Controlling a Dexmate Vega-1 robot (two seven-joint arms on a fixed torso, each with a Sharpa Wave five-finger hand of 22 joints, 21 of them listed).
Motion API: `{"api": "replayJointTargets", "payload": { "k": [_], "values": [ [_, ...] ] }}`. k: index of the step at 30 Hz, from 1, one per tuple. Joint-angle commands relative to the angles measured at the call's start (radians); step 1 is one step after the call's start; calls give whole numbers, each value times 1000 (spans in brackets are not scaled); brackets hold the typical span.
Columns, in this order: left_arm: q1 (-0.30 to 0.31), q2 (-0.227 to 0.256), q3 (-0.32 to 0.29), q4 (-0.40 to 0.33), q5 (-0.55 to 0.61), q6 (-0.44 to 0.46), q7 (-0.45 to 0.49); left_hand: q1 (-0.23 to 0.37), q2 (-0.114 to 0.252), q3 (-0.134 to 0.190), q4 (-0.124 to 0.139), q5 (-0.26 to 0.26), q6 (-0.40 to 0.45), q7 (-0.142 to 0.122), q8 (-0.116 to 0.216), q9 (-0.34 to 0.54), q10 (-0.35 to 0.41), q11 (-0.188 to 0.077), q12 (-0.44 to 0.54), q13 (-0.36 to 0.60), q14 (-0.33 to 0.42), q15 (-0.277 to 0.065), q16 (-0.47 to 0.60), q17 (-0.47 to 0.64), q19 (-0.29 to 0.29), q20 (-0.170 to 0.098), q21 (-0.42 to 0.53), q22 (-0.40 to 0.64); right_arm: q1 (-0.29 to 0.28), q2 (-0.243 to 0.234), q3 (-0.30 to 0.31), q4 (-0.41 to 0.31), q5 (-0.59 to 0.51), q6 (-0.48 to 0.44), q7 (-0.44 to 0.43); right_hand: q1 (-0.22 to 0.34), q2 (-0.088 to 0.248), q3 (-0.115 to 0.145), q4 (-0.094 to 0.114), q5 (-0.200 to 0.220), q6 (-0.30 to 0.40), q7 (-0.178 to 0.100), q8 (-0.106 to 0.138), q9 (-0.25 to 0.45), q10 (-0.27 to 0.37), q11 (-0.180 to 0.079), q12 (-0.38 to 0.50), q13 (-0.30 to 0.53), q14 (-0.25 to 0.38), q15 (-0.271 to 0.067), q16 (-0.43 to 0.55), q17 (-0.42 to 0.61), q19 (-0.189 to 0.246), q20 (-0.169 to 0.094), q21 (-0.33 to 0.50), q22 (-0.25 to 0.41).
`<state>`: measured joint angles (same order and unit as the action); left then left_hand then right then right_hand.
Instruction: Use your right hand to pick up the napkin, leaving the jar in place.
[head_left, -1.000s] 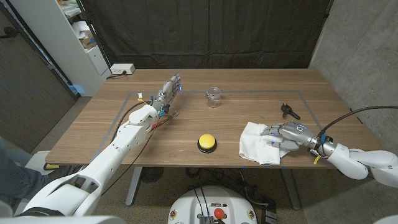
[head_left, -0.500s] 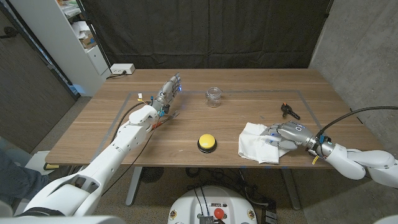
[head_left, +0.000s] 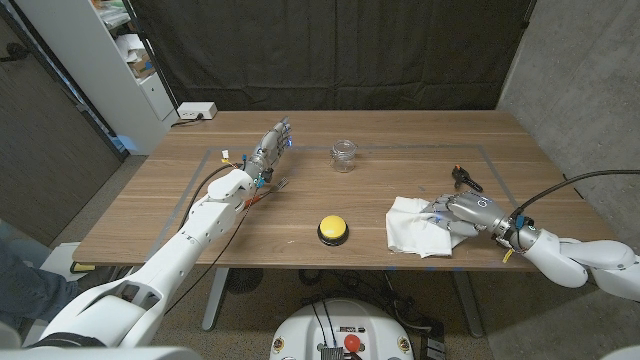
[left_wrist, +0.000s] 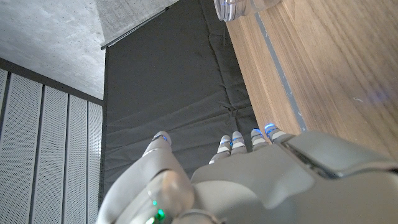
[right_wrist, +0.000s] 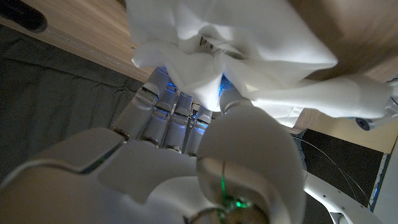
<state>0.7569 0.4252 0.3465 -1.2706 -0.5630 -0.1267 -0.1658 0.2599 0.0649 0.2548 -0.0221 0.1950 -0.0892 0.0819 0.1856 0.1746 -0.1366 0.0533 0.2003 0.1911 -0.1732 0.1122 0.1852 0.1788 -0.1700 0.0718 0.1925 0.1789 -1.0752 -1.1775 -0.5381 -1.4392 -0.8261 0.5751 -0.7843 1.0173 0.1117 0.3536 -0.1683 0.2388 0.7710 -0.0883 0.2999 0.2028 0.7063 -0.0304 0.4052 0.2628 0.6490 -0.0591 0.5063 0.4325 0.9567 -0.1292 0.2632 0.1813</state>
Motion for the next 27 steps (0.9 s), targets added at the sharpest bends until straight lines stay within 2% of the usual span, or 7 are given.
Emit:
{"api": "replayJointTargets", "payload": {
  "k": [1, 15, 27],
  "values": [
    [2, -1, -4, 3, -4, -7, -5, -2, 2, -1, -6, -2, 4, 3, 3, 4, -5, 2, 8, 2, -16, 4, 4, 6, -81, 7, 6, 3, -16, -18, 19, -26, 2, -18, -38, 22, 6, 1, -2, -12, 13, -1, -2, 5, 13, -5, 9, 7, 16, -118, 11, 13, 3, -8, 2, 4],
    [1, -1, -4, 10, -5, -12, -12, -3, 3, -1, -7, -2, 4, 2, 3, 4, -6, 3, 8, 2, -15, 4, 5, 6, -81, 8, 6, 3, -37, -36, 43, -60, 22, -27, -28, 43, 13, -3, 3, -30, 21, -2, -5, 7, 18, -7, 17, 15, 26, -121, 14, 25, 4, -15, 5, 5],
    [0, 1, -3, 6, -4, -10, -15, -3, 4, -2, -9, -2, 5, 1, 3, 4, -5, 1, 9, 2, -14, 2, 5, 6, -81, 6, 7, 3, -76, -64, 85, -104, 75, -42, 22, 52, 19, -5, 8, -40, 24, -1, -9, 9, 27, -13, 25, 21, 39, -129, 12, 28, 9, -19, 9, 6]
  ]
}}
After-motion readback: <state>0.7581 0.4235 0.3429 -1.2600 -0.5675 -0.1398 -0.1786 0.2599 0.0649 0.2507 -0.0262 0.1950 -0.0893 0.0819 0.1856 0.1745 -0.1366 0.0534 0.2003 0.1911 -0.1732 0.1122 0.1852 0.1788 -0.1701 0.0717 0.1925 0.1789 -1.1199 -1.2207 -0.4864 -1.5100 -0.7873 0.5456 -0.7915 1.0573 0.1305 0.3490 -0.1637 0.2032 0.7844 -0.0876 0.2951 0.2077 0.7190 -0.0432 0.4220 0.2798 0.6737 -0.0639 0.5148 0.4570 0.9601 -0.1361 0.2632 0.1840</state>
